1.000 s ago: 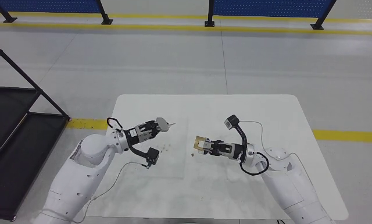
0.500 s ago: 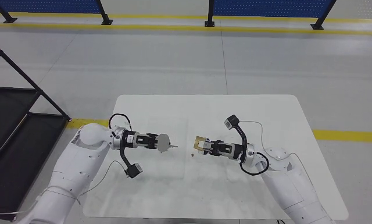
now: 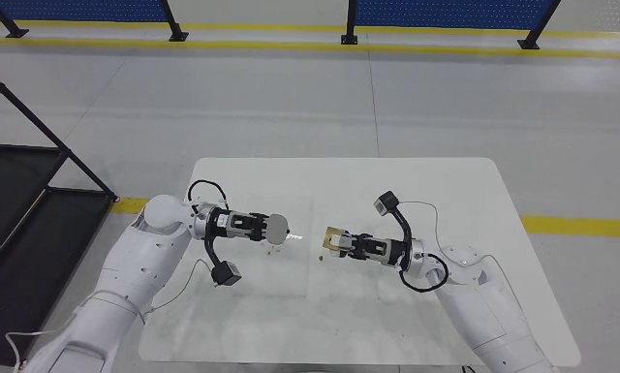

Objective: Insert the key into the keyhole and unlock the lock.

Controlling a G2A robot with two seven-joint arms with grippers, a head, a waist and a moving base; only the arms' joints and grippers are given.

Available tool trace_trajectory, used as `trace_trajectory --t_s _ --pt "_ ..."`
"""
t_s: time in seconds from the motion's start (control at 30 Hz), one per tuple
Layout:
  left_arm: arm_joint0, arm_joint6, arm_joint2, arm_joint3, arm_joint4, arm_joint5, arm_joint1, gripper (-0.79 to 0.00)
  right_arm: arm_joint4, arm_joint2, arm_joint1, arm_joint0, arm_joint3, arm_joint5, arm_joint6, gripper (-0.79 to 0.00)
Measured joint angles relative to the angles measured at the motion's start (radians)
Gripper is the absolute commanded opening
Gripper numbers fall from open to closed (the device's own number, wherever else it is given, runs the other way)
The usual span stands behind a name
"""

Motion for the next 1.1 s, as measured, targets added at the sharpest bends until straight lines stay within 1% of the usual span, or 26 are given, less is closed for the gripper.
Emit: trace_trajectory --t_s 0.17,0.27,0.53,0.63,0.83,1.1 --pt "0.004 -0.009 0.001 -0.006 0.000 0.003 0.000 -0.785 -0.003 0.000 0.000 -0.003 -0.001 0.006 -0.007 -0.785" --pt "0.012 -0.029 -0.002 -0.009 0.015 0.027 0.003 -0.785 -0.005 -0.003 0.002 -0.007 -0.004 0.047 -0.008 -0.785" --pt "0.044 -0.063 0.006 -0.028 0.024 0.063 0.013 -0.785 0.066 -0.004 0.012 0.015 0.004 0.102 0.158 -0.785" --pt "0.054 -0.068 0.007 -0.031 0.003 0.067 0.017 -0.785 0.100 -0.010 0.011 0.023 0.012 0.107 0.195 -0.785" --pt "0.075 -0.081 0.016 -0.059 0.002 0.081 0.024 -0.785 0.111 -0.035 0.007 0.042 0.022 0.105 0.197 -0.785" --pt "0.081 -0.098 0.034 -0.079 0.028 0.098 0.033 -0.785 0.057 -0.053 0.006 0.052 0.019 0.084 0.152 -0.785"
